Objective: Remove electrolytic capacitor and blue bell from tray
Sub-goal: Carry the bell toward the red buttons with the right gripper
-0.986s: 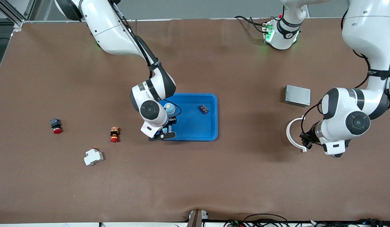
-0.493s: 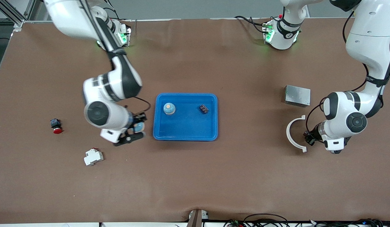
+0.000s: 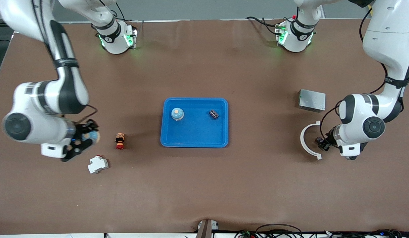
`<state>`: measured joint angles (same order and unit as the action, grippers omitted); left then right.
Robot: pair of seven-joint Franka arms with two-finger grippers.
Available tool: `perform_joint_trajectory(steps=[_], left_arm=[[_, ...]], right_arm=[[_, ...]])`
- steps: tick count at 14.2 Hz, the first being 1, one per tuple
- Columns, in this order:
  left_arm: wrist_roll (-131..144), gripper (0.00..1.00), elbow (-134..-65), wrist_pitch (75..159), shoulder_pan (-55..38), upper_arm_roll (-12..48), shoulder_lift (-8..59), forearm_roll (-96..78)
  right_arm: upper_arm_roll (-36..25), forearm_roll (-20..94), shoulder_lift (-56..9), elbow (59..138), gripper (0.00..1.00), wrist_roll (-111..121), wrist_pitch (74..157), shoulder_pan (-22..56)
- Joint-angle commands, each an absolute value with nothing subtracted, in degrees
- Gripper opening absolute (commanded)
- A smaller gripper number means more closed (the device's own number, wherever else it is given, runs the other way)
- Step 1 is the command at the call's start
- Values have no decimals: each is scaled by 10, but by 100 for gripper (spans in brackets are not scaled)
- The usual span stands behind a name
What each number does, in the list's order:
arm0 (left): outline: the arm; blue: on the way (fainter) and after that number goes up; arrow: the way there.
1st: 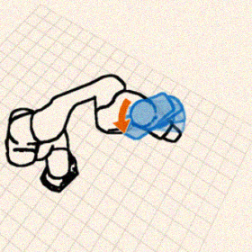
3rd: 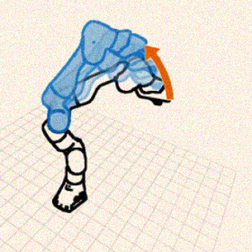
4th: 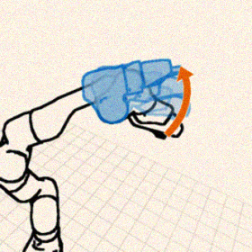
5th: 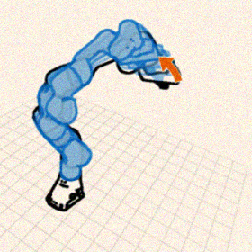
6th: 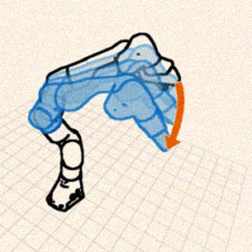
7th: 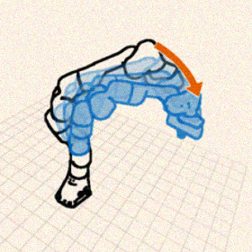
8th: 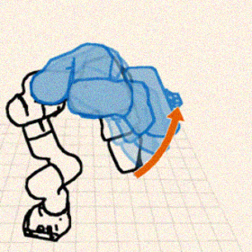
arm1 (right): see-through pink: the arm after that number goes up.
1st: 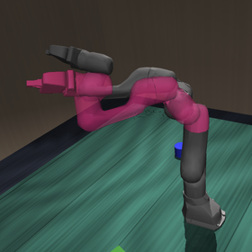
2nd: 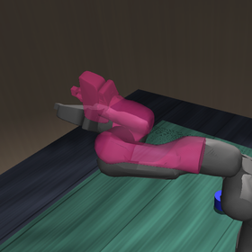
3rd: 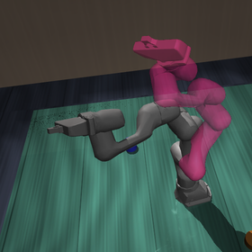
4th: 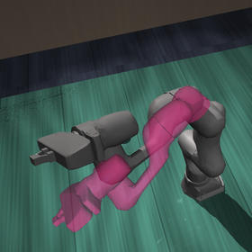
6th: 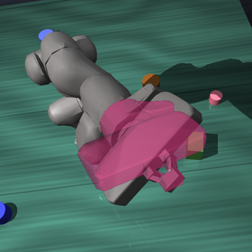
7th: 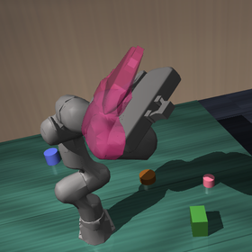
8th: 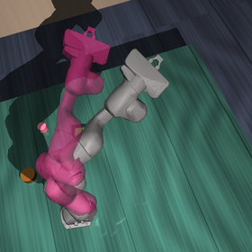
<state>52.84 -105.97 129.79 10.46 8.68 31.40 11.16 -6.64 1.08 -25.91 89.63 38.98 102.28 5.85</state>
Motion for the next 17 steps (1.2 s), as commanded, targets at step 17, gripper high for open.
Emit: perform_joint_trajectory(steps=[17], left_arm=[[897, 97, -925, 1221, -191, 209, 344, 120]], right_arm=[[-54, -65, -217, 1235, 22, 556, 1408, -28]])
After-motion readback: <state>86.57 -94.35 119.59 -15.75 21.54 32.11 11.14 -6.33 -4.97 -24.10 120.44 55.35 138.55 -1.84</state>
